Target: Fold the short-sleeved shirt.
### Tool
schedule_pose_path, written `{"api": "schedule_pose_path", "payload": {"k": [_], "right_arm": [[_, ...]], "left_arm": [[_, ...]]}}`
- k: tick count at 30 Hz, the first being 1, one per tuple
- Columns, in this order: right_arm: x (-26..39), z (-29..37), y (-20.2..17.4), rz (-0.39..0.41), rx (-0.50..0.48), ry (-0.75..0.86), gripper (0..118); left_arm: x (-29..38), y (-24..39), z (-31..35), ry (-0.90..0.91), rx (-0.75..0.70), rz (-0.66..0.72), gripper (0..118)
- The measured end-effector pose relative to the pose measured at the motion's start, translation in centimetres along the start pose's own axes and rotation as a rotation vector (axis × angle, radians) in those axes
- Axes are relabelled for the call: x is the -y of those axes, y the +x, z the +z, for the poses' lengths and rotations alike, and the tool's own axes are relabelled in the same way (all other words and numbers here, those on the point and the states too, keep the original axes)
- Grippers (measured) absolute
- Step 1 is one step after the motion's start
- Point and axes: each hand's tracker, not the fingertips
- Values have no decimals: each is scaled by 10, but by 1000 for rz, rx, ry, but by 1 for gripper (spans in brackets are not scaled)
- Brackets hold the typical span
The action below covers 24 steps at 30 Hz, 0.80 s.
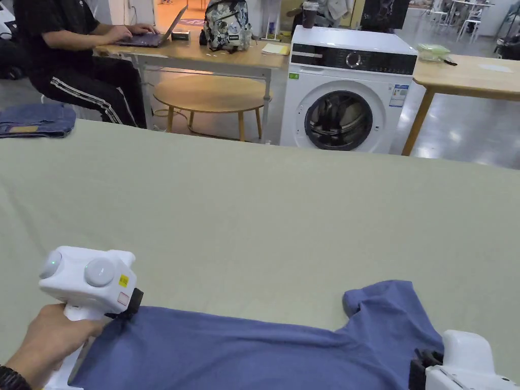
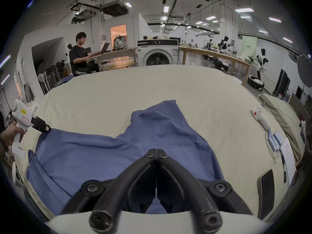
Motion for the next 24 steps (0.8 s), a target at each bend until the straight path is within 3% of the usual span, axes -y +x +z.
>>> {"api": "schedule_pose_path", "payload": {"k": [9, 13, 15, 18, 19, 24], "right_arm": [[-48, -17, 40, -23, 18, -29, 0], [-80, -59, 51, 29, 59, -131, 4], [-92, -80, 56, 10, 27, -197, 16], [-100, -110, 62, 18, -4, -282, 70], [-101, -111, 62, 20, 5, -298, 75], [-95, -141, 62, 25, 12, -379, 75]], "left_arm": [[18, -10, 47, 157, 68, 45, 0], [30, -11, 58, 188, 87, 61, 0], [36, -12, 61, 204, 95, 80, 0], [41, -13, 61, 204, 106, 101, 0], [43, -13, 61, 205, 110, 105, 0], [46, -13, 58, 195, 116, 116, 0]]}}
